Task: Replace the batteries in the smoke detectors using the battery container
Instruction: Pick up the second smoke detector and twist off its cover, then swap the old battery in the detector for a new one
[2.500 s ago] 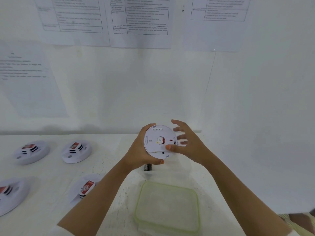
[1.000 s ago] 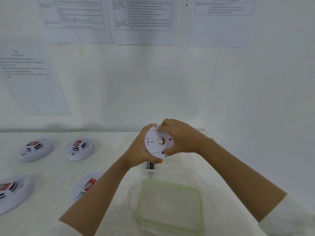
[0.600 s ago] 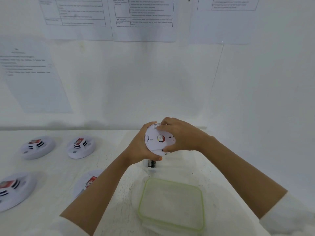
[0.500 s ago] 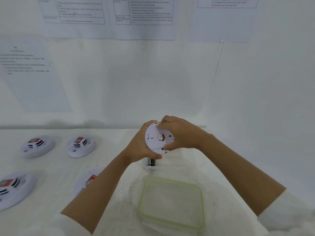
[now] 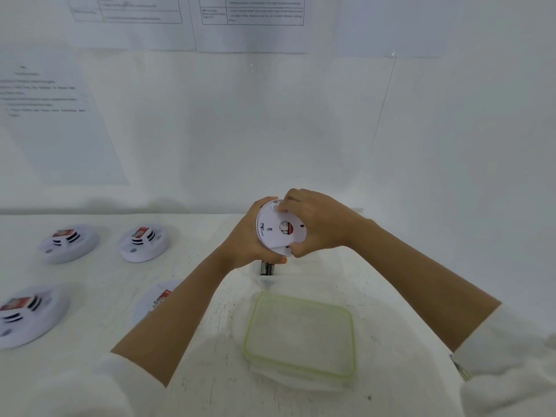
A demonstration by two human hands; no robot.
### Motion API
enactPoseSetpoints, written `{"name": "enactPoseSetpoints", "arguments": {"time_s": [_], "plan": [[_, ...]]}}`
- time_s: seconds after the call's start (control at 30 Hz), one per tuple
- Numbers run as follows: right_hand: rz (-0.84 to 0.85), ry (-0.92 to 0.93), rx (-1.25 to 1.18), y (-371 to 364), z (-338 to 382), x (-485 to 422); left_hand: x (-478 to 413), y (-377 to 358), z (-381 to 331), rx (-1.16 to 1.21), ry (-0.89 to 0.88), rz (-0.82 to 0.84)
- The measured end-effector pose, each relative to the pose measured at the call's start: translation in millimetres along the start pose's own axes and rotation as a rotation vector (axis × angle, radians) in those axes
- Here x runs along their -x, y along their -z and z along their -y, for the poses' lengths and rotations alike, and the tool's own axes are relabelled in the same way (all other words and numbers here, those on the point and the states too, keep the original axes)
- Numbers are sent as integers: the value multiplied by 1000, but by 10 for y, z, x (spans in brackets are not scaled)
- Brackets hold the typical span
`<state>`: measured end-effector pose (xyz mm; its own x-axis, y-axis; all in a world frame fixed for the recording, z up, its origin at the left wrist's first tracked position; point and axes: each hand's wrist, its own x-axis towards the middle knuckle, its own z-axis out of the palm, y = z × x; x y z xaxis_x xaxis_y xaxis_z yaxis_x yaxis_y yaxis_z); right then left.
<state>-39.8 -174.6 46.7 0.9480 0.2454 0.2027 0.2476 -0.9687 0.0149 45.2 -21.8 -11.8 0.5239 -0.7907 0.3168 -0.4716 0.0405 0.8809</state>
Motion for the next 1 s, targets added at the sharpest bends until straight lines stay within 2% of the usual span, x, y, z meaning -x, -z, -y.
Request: {"name": "enactPoseSetpoints", "arguments": {"time_s": [0.3, 0.47, 0.57, 0.63, 0.8, 1.0], "plan": [[-62, -58, -52, 35, 103, 229, 103, -36, -193, -160, -25, -12], [-78, -93, -123, -53, 293, 530, 316, 45, -115, -33, -26, -86], [-74, -88, -152, -156, 418, 753, 446, 98, -80, -47, 14, -114], [-25, -92, -180, -232, 488, 875, 498, 147, -73, -58, 37, -143], [237, -170, -195, -480, 589, 1039, 666, 155, -156, -60, 68, -220], [349, -250, -213, -641, 621, 1097, 933, 38, -305, 3, 90, -227]]}}
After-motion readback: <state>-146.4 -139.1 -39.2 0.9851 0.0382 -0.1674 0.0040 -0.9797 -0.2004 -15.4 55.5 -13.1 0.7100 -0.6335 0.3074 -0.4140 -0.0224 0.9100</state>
